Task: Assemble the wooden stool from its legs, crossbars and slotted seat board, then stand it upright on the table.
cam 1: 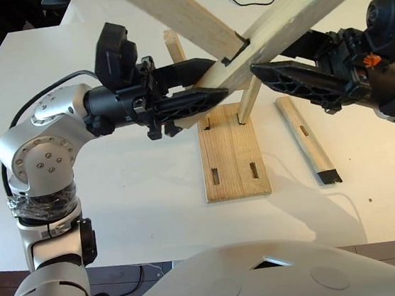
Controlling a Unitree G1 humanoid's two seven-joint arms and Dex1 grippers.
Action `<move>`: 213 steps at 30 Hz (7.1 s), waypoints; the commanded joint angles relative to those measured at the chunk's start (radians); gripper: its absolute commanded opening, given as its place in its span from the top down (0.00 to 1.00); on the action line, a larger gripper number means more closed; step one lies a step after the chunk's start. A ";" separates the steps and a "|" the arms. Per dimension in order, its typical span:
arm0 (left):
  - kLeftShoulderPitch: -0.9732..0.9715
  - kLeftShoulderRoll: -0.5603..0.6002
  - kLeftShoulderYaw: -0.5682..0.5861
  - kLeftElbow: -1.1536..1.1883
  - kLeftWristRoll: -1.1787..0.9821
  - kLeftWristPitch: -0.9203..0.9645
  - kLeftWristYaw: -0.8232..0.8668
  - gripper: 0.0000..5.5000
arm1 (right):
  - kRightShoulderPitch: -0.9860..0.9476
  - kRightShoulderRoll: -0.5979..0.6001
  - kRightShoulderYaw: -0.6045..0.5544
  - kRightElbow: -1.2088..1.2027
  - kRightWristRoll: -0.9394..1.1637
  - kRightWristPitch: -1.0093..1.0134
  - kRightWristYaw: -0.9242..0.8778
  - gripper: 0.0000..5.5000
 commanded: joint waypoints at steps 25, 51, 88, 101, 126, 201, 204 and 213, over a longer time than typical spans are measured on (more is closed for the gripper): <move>0.010 0.018 -0.062 -0.004 0.090 -0.037 -0.041 0.63 | 0.043 -0.013 0.059 -0.040 -0.127 0.016 0.095 0.62; 0.256 0.126 -0.189 0.167 0.586 -0.372 -0.113 0.41 | 0.326 -0.302 -0.118 -0.040 -0.374 0.030 0.405 0.63; 0.234 0.088 -0.200 0.276 0.683 -0.441 -0.124 0.41 | 0.384 -0.277 0.189 0.205 -0.856 -0.263 0.617 0.63; 0.241 0.077 -0.217 0.262 0.685 -0.442 -0.130 0.41 | 0.324 -0.192 0.440 0.404 -1.013 -0.339 0.634 0.63; 0.398 0.100 -0.098 0.337 0.739 -0.532 -0.062 0.41 | 0.606 -0.286 0.098 0.190 -1.156 -0.396 0.407 0.45; -0.305 -0.270 -0.035 0.115 -0.093 0.076 0.176 0.27 | 0.047 -0.212 -0.199 0.168 -0.072 0.136 0.373 0.63; -0.287 -0.258 -0.043 0.084 -0.094 0.075 0.146 0.31 | 0.060 -0.226 -0.189 0.163 -0.105 0.134 0.401 0.63; -0.250 -0.233 -0.079 0.051 -0.042 0.047 0.090 0.55 | 0.106 -0.232 -0.185 0.131 -0.188 0.119 0.449 0.63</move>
